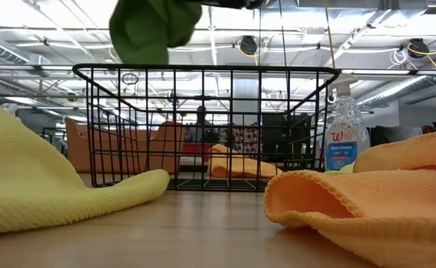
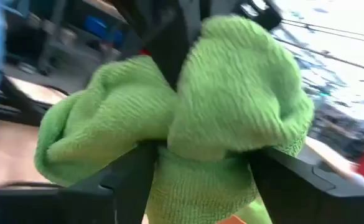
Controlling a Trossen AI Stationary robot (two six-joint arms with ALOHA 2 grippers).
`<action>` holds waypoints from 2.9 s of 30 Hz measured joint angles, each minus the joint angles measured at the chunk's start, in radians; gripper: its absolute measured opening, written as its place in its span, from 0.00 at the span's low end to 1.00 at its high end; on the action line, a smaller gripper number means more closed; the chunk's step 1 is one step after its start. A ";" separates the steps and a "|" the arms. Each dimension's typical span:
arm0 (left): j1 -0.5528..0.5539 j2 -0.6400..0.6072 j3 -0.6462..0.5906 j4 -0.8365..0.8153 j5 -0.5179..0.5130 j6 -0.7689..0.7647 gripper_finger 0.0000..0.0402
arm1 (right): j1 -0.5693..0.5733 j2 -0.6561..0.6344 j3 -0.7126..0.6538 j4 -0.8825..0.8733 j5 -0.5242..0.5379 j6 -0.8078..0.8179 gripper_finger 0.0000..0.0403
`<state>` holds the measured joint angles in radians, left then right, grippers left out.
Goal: Sort microfiber towel by color & place in baskets
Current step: Put the green microfiber cloth into the orange bin
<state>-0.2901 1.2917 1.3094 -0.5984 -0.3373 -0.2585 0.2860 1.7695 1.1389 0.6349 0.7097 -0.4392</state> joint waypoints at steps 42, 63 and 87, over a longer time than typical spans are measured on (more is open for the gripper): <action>-0.160 -0.024 0.002 -0.157 -0.143 -0.069 0.69 | -0.021 -0.043 -0.001 -0.210 -0.348 0.158 0.05; -0.162 0.153 0.000 -0.013 -0.340 -0.102 0.93 | -0.010 -0.098 -0.001 -0.239 -0.345 0.131 0.05; -0.143 0.142 -0.002 -0.023 -0.213 0.063 0.11 | -0.012 -0.115 0.004 -0.353 -0.382 0.261 0.31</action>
<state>-0.4327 1.4333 1.3079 -0.6209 -0.5502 -0.1955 0.2741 1.6548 1.1427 0.2822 0.3279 -0.1782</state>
